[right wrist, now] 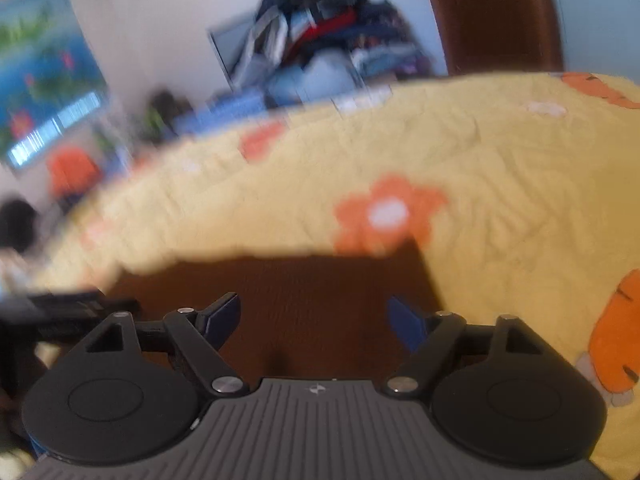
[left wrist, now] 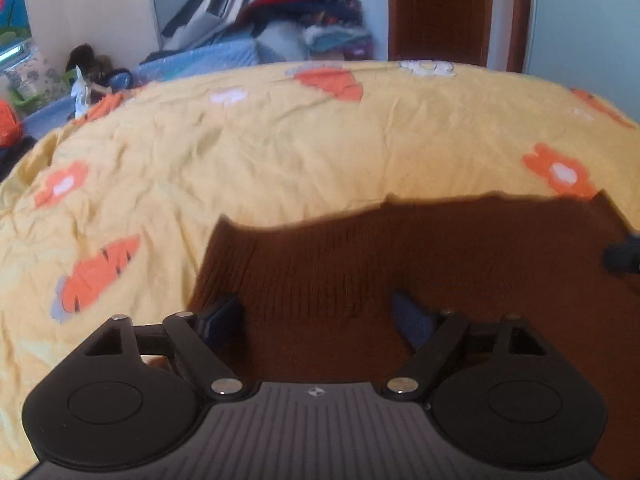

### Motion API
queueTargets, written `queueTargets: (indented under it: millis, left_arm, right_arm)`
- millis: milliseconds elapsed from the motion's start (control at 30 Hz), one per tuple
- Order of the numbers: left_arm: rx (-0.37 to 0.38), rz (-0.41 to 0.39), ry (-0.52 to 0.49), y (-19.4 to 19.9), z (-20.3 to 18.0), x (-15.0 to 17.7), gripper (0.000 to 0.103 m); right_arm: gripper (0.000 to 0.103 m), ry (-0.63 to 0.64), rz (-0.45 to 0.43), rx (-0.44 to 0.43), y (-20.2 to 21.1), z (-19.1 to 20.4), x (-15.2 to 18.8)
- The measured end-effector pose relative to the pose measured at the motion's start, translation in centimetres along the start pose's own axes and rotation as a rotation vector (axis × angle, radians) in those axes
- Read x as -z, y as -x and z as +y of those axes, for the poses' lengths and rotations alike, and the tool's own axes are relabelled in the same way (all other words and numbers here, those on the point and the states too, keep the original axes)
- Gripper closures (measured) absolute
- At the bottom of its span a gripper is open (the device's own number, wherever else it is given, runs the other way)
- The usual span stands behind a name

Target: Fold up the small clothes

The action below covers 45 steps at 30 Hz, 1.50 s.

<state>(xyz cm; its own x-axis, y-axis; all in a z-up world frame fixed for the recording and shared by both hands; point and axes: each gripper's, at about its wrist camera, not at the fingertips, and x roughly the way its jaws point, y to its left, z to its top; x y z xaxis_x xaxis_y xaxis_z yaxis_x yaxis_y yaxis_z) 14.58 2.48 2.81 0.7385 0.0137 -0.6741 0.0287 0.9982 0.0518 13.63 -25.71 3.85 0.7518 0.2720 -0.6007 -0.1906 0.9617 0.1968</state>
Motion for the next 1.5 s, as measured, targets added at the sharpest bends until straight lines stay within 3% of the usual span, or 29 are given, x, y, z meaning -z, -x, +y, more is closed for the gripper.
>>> queueTargets:
  millis: [67, 133, 167, 233, 267, 333, 400, 467, 533, 567, 700, 800, 867, 900, 967, 1067, 1167, 1233, 1267, 1333, 1400, 1500]
  left_arm:
    - [0.006, 0.017, 0.069, -0.2, 1.6, 0.2, 0.008]
    - [-0.013, 0.03, 0.059, -0.2, 1.4, 0.1, 0.006]
    - [-0.035, 0.037, 0.049, 0.1, 1.1, -0.1, 0.007]
    - [-0.112, 0.032, 0.033, 2.1, 0.2, -0.2, 0.008]
    - [-0.112, 0.012, 0.032, 3.6, 0.0, 0.1, 0.008]
    - [-0.022, -0.029, 0.033, 6.6, -0.6, 1.2, 0.008]
    - [0.022, -0.022, -0.004, 8.1, -1.9, 2.9, 0.008]
    - [0.019, 0.016, -0.114, 7.8, -3.7, 5.0, 0.007]
    - [-0.009, -0.088, -0.194, 8.0, -4.3, 7.2, 0.007]
    - [-0.02, -0.118, -0.227, 8.2, -4.3, 7.7, 0.007]
    - [-0.051, -0.079, -0.244, 10.4, -4.1, 6.9, 0.008]
    - [0.014, -0.099, -0.259, 12.6, -4.5, 8.4, 0.008]
    - [0.048, -0.048, -0.312, 12.4, -5.4, 10.4, 0.008]
    - [0.049, -0.059, -0.308, 12.4, -5.4, 11.4, 0.008]
    - [0.075, -0.094, -0.274, 12.4, -4.5, 12.4, 0.008]
    - [0.097, -0.013, -0.235, 12.6, -3.6, 10.9, 0.009]
    - [0.135, -0.03, -0.155, 14.3, -1.9, 10.8, 0.008]
    - [0.123, 0.033, -0.14, 13.4, -0.9, 11.4, 0.008]
    - [0.132, 0.046, -0.124, 12.7, -0.3, 12.0, 0.007]
    - [0.144, 0.029, -0.11, 13.1, 0.2, 12.3, 0.007]
    - [0.166, 0.041, -0.037, 13.9, 1.2, 12.1, 0.008]
    - [0.206, 0.023, 0.178, 15.4, 4.9, 12.0, 0.007]
  right_arm:
    - [0.028, -0.087, -0.024, -0.051, 0.2, -2.0, 0.3]
    - [0.031, -0.094, -0.026, -0.069, 0.3, -2.7, 0.3]
    - [0.031, -0.049, -0.009, -0.047, 0.3, -2.1, 0.2]
    - [0.026, 0.026, 0.016, 0.075, 1.2, 0.0, -0.2]
    - [0.025, 0.039, 0.005, 0.083, 2.3, 1.0, -0.2]
    - [0.023, 0.064, -0.054, -0.035, 5.3, 2.6, 0.6]
    - [0.007, 0.113, -0.065, -0.093, 7.1, 4.9, 1.9]
    - [0.007, 0.202, -0.008, -0.089, 7.0, 6.9, 3.6]
    - [0.007, 0.321, 0.087, -0.019, 5.1, 7.9, 6.3]
    - [0.003, 0.34, 0.005, -0.022, 5.6, 7.5, 7.6]
    - [0.003, 0.243, 0.085, 0.01, 6.8, 5.9, 6.4]
    - [0.006, 0.181, 0.068, -0.04, 8.8, 6.5, 6.5]
    - [0.002, 0.217, 0.085, -0.049, 9.5, 8.0, 8.0]
    - [0.001, 0.256, 0.125, -0.037, 8.9, 8.4, 9.0]
    - [0.0, 0.305, 0.074, -0.04, 9.3, 8.2, 10.7]
    - [0.0, 0.308, 0.123, -0.044, 9.5, 8.1, 9.9]
    - [0.008, 0.289, 0.117, -0.036, 10.8, 8.3, 8.8]
    - [0.002, 0.24, 0.09, -0.03, 11.5, 7.5, 9.0]
    - [0.001, 0.227, 0.134, -0.029, 10.9, 7.0, 9.6]
    - [0.0, 0.348, 0.119, -0.015, 11.0, 7.6, 11.4]
    - [0.0, 0.287, 0.167, -0.024, 11.3, 7.3, 10.6]
    - [0.004, 0.163, 0.128, -0.06, 13.1, 6.3, 9.1]
